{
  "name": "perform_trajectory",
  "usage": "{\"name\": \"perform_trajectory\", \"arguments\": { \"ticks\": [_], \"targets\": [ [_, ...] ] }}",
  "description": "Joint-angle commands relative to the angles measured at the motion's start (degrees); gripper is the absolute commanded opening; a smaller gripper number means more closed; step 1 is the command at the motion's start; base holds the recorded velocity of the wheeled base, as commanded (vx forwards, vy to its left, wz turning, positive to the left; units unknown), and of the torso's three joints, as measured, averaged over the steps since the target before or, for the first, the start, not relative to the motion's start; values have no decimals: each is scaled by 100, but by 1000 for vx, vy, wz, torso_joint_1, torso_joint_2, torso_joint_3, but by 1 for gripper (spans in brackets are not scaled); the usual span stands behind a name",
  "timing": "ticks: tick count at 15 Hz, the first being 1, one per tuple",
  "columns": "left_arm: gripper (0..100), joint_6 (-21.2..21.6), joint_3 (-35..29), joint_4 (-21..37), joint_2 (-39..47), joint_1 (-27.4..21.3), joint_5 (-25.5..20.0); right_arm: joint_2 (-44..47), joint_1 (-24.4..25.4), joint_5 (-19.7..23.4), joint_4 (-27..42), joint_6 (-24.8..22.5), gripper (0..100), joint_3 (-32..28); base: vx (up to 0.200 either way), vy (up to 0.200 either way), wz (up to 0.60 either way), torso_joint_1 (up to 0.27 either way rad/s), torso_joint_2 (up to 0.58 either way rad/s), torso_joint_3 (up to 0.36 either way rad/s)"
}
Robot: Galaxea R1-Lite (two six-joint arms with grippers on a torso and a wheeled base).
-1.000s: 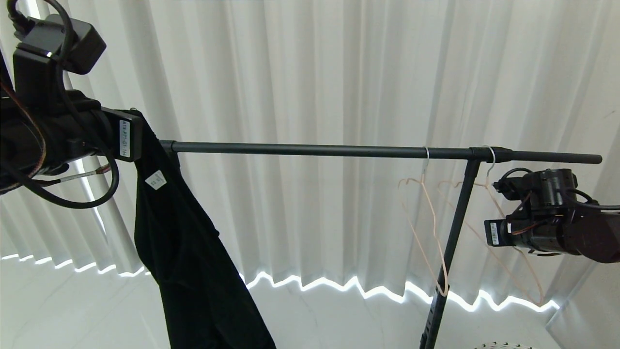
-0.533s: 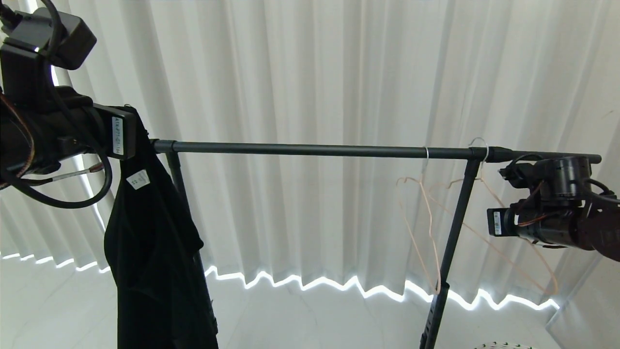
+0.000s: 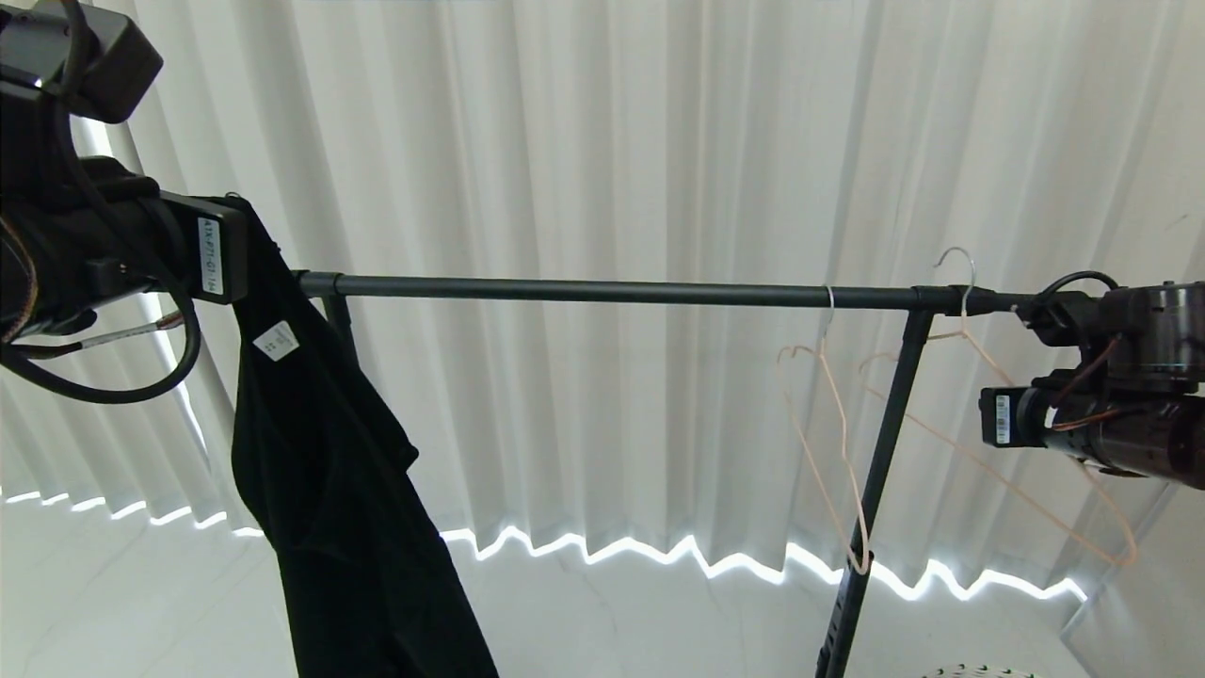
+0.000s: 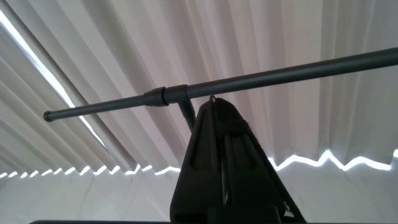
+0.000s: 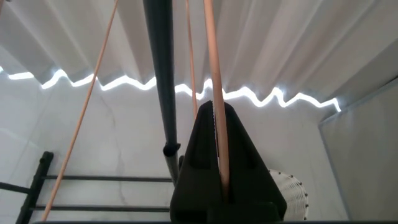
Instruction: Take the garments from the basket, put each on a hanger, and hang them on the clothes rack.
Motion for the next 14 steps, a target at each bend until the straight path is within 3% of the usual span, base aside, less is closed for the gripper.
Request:
{"name": "perform_trajectory", "arguments": {
  "ticks": [1, 6, 14],
  "targets": [
    [0, 1, -4, -1, -24, 0, 1, -398, 18, -2, -1, -20, 0, 178, 0, 0, 0, 0, 0, 0],
    [0, 18, 48, -353, 73, 18, 10, -1163, 97, -2, 8, -29, 0, 723, 0, 0, 0, 0, 0, 0],
    [0, 9, 101, -370, 46, 9, 10, -2208, 106, 7, 43, -653, 0, 1540, -200, 0, 0, 1, 2, 5]
  ]
}}
